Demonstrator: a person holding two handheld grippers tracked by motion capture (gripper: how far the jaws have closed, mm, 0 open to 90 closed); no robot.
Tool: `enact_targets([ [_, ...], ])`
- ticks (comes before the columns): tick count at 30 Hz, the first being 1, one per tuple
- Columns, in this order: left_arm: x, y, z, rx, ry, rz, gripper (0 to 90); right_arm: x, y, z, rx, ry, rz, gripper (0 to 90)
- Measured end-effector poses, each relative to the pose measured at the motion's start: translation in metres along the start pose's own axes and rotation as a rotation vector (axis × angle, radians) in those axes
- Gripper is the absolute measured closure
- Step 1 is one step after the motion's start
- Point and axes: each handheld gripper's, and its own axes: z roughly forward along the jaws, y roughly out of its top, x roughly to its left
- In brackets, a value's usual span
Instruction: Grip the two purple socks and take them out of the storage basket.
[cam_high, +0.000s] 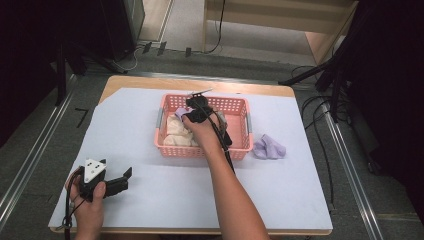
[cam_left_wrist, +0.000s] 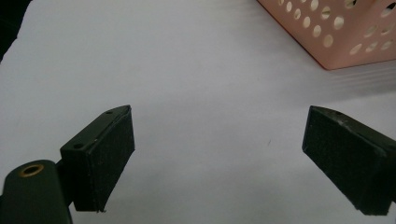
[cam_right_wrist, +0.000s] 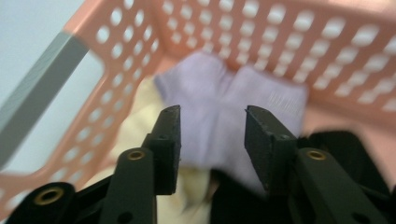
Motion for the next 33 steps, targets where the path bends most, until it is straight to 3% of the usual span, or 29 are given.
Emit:
enact_targets([
  [1,0.0,0.0,0.0,0.001,0.002,-0.002,9.8,-0.001,0.0,0.004,0.008,-0.016,-0.01,56.6],
  [4,-0.001,0.0,0.0,0.002,0.011,0.002,13.7,-0.005,-0.002,0.016,0.057,-0.002,0.001,54.8],
  [6,-0.001,0.0,0.0,0.0,0.01,0.0,13.7,-0.007,-0.004,0.023,0.076,-0.006,0.029,53.4],
  [9,-0.001,0.0,0.0,-0.001,0.012,-0.003,13.6,-0.007,-0.007,0.03,0.102,-0.037,0.008,54.1],
  [11,-0.001,0.0,0.0,-0.001,0.011,-0.003,13.6,-0.009,-0.007,0.031,0.107,-0.042,0.016,61.1],
  [14,0.0,0.0,0.0,0.0,0.009,-0.003,13.7,-0.013,-0.008,0.032,0.125,-0.042,0.01,79.0],
  [17,0.0,0.0,0.0,0.001,0.007,-0.003,13.7,-0.014,-0.008,0.028,0.109,-0.029,0.012,83.4],
  [21,0.0,0.0,0.0,-0.003,0.008,-0.008,13.7,-0.015,-0.008,0.016,0.009,0.015,0.002,84.4],
  [27,-0.001,0.0,0.001,0.0,0.011,-0.006,13.7,-0.012,-0.011,-0.006,-0.21,0.111,-0.045,84.7],
  [33,-0.001,0.0,0.001,0.005,0.013,-0.004,13.7,-0.012,-0.016,-0.024,-0.369,0.108,-0.068,84.7],
])
